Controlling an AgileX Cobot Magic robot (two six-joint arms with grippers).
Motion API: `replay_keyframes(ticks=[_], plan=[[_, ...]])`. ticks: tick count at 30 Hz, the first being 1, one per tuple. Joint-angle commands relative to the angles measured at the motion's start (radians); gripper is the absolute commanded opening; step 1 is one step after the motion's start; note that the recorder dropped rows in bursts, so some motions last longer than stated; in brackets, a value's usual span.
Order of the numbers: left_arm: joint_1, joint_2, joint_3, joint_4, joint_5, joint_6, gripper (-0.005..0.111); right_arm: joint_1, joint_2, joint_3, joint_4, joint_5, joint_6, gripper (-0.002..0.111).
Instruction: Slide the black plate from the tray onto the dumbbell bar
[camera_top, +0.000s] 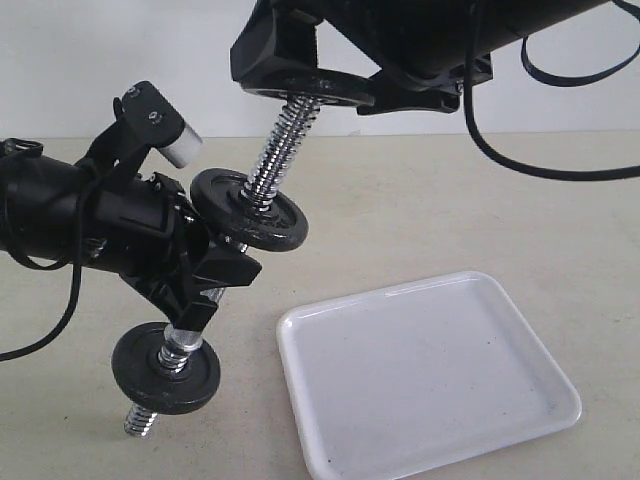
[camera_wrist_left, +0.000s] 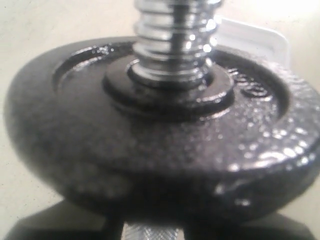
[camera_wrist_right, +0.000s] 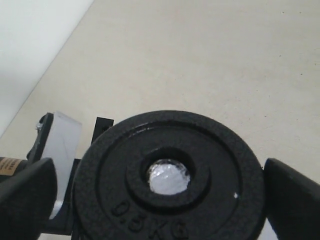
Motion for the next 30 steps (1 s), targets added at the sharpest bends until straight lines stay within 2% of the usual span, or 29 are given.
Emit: replay_keyframes(ticks=[1, 20, 30], plan=[[-0.002, -0.055, -0.062, -0.178, -0.046, -0.022, 0.004, 0.000, -0.005, -0.008, 0.015, -0.012, -0.013, 0.105], [-0.002, -0.055, -0.062, -0.178, -0.054, -0.022, 0.004, 0.000, -0.007, -0.046, 0.002, 0.063, -0.020, 0.105], [-0.002, -0.055, -0.062, -0.178, -0.054, -0.022, 0.004, 0.000, -0.007, -0.078, -0.137, 0.121, -0.001, 0.105]])
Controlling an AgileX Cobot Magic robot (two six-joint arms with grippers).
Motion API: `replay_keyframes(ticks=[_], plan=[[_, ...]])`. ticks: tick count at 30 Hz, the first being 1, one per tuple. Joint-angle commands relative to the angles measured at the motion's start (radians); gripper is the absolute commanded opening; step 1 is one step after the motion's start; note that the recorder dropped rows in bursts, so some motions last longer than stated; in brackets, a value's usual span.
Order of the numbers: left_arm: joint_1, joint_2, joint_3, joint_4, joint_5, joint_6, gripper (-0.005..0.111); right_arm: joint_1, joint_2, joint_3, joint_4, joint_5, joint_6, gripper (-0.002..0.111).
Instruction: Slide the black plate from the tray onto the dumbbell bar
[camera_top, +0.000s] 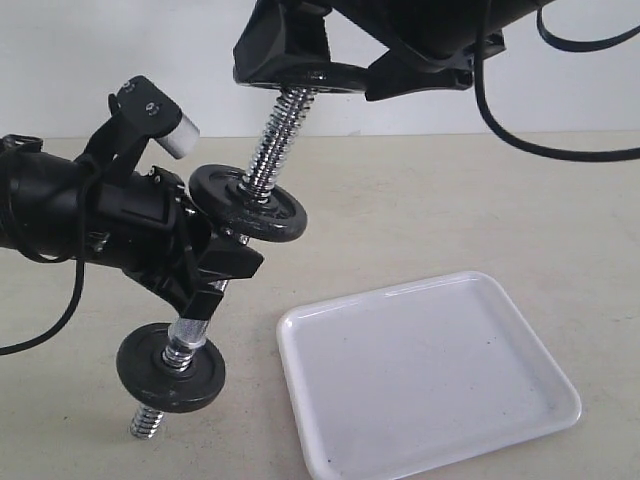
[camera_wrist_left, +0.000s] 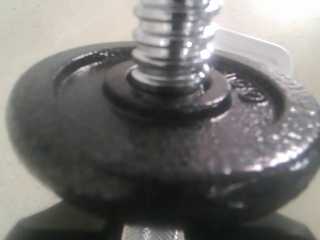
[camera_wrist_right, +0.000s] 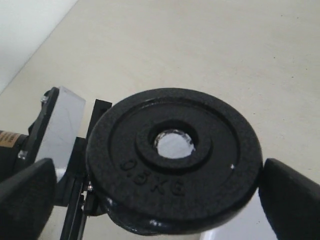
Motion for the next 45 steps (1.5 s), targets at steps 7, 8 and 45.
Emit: replay_keyframes(ticks=[7, 8, 45], plan=[[-0.002, -0.055, -0.062, -0.143, -0.036, -0.014, 0.004, 0.000, -0.007, -0.009, -0.085, 0.010, 0.008, 0.105], [-0.002, -0.055, -0.062, -0.143, -0.036, -0.014, 0.004, 0.000, -0.007, -0.009, -0.088, 0.010, 0.008, 0.105], [-0.002, -0.055, -0.062, -0.139, -0.046, -0.014, 0.004, 0.000, -0.065, -0.009, 0.143, 0.060, -0.008, 0.105]])
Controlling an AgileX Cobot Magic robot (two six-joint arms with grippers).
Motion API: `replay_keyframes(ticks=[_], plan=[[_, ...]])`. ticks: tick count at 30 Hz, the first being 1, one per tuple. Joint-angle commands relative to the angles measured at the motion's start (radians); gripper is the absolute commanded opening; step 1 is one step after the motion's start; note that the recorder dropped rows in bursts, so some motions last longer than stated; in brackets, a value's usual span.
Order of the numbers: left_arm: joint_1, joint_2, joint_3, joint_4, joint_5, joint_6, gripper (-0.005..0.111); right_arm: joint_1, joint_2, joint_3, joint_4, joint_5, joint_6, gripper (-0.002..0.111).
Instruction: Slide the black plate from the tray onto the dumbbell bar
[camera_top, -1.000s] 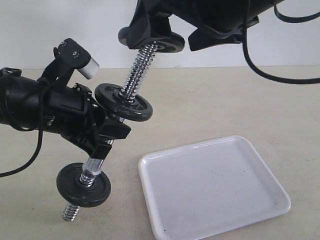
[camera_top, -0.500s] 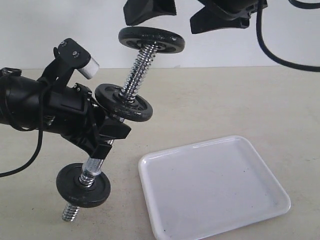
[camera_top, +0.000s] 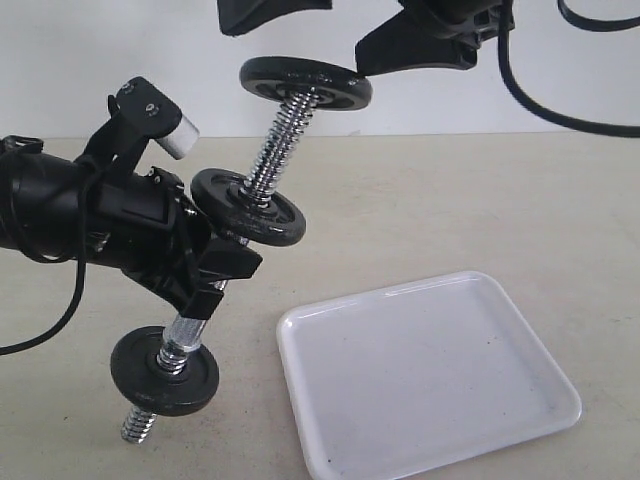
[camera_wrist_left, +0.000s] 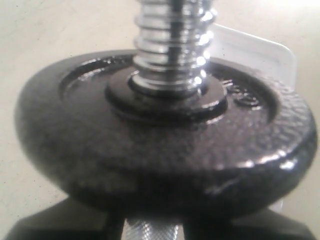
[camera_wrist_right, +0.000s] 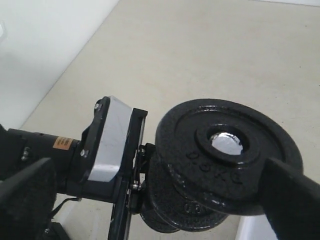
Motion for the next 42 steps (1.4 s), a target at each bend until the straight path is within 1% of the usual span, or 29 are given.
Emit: replay_keyframes(ticks=[1, 9, 16, 20, 22, 27, 28, 29, 31, 32, 33, 34, 38, 40, 42], plan=[[-0.002, -0.055, -0.062, -0.139, -0.041, -0.008, 0.004, 0.000, -0.010, -0.005, 0.052, 0.053, -0.008, 0.105], [-0.002, -0.055, -0.062, -0.139, -0.043, -0.008, 0.004, 0.000, -0.010, -0.005, 0.056, 0.110, 0.003, 0.105], [-0.002, -0.055, -0.062, -0.139, -0.043, -0.008, 0.004, 0.000, -0.010, -0.005, 0.056, 0.048, -0.030, 0.105], [-0.002, -0.055, -0.062, -0.139, -0.043, -0.008, 0.004, 0.000, -0.010, -0.005, 0.054, 0.046, -0.036, 0.105], [-0.002, -0.055, -0.062, -0.139, -0.043, -0.008, 0.004, 0.000, -0.010, -0.005, 0.041, 0.041, -0.046, 0.105], [-0.002, -0.055, -0.062, -0.139, -0.043, -0.008, 0.004, 0.000, -0.010, -0.005, -0.082, 0.027, -0.046, 0.105], [-0.002, -0.055, -0.062, -0.139, -0.043, -0.008, 0.004, 0.000, -0.010, -0.005, -0.086, 0.030, -0.046, 0.101], [-0.002, -0.055, -0.062, -0.139, -0.043, -0.008, 0.004, 0.000, -0.010, -0.005, -0.086, 0.030, -0.046, 0.094], [-0.002, -0.055, -0.062, -0.139, -0.043, -0.008, 0.004, 0.000, -0.010, -0.005, -0.086, 0.032, -0.046, 0.056], [-0.002, -0.055, -0.062, -0.139, -0.043, -0.008, 0.004, 0.000, -0.010, -0.005, -0.086, 0.038, -0.046, 0.025], [-0.002, -0.055, -0.062, -0.139, -0.043, -0.008, 0.004, 0.000, -0.010, -0.005, -0.086, 0.043, -0.046, 0.000], [-0.002, -0.055, -0.062, -0.139, -0.043, -0.008, 0.004, 0.000, -0.010, -0.005, -0.086, 0.047, -0.038, 0.002], [-0.002, -0.055, -0.062, -0.139, -0.051, -0.008, 0.004, 0.000, -0.010, -0.005, -0.092, 0.079, -0.038, 0.000], [-0.002, -0.055, -0.060, -0.135, -0.081, -0.015, 0.004, 0.000, -0.010, -0.005, -0.130, 0.103, -0.038, 0.000], [-0.002, -0.055, -0.050, -0.113, -0.157, -0.058, 0.004, 0.000, -0.010, -0.005, -0.187, 0.139, -0.031, 0.000]])
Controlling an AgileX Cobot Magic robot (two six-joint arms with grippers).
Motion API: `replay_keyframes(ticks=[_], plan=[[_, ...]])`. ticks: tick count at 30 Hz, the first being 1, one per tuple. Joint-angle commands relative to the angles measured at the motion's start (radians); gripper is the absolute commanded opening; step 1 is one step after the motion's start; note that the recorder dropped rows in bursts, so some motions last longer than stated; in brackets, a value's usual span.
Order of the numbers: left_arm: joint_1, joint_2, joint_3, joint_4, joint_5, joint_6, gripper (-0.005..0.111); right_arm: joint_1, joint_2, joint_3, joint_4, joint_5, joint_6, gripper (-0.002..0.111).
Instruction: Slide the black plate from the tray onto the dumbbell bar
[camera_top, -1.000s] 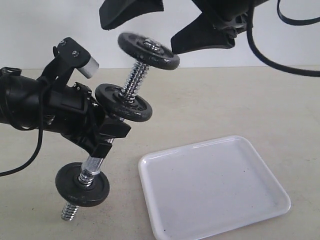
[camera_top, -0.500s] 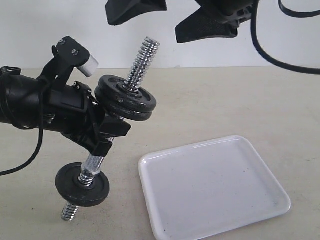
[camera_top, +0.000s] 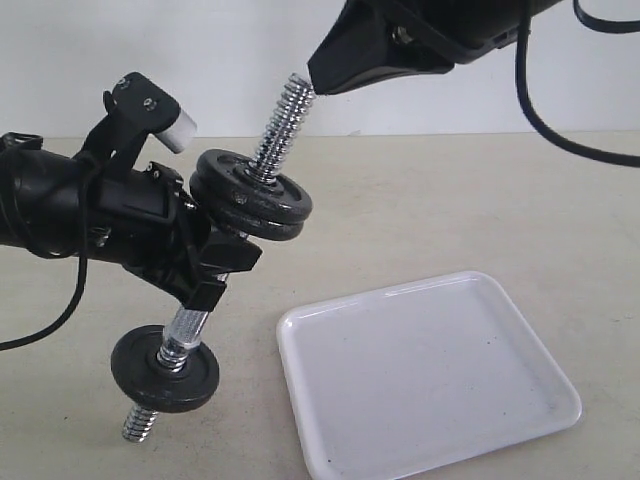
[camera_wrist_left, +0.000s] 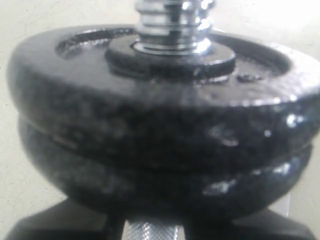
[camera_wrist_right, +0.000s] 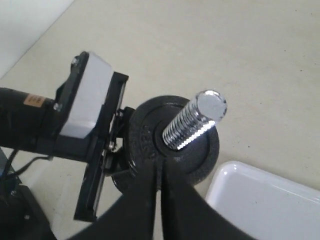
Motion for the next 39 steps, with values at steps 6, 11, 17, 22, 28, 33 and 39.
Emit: replay_keyframes(ticks=[6, 11, 17, 22, 28, 33, 39], plan=[[-0.002, -0.055, -0.016, -0.064, -0.248, -0.064, 0.004, 0.000, -0.006, -0.003, -0.197, 0.180, 0.010, 0.000], [-0.002, -0.052, -0.012, -0.039, -0.292, -0.064, 0.004, 0.000, -0.006, -0.003, -0.194, 0.230, 0.010, 0.000], [-0.002, 0.004, -0.012, -0.039, -0.293, -0.064, 0.004, 0.000, -0.006, -0.003, -0.188, 0.265, 0.010, 0.000], [-0.002, 0.075, -0.012, -0.039, -0.292, -0.064, 0.004, 0.000, -0.006, 0.026, -0.186, 0.288, 0.034, 0.000], [-0.002, 0.111, -0.012, -0.043, -0.307, -0.064, 0.004, 0.000, -0.006, 0.145, -0.181, 0.248, 0.034, 0.000], [-0.002, 0.127, -0.012, -0.043, -0.314, -0.064, 0.004, 0.000, -0.006, 0.263, -0.148, 0.186, 0.034, 0.000], [-0.002, 0.178, -0.012, -0.043, -0.326, -0.089, 0.004, 0.000, -0.006, 0.386, -0.080, 0.116, 0.017, 0.000]])
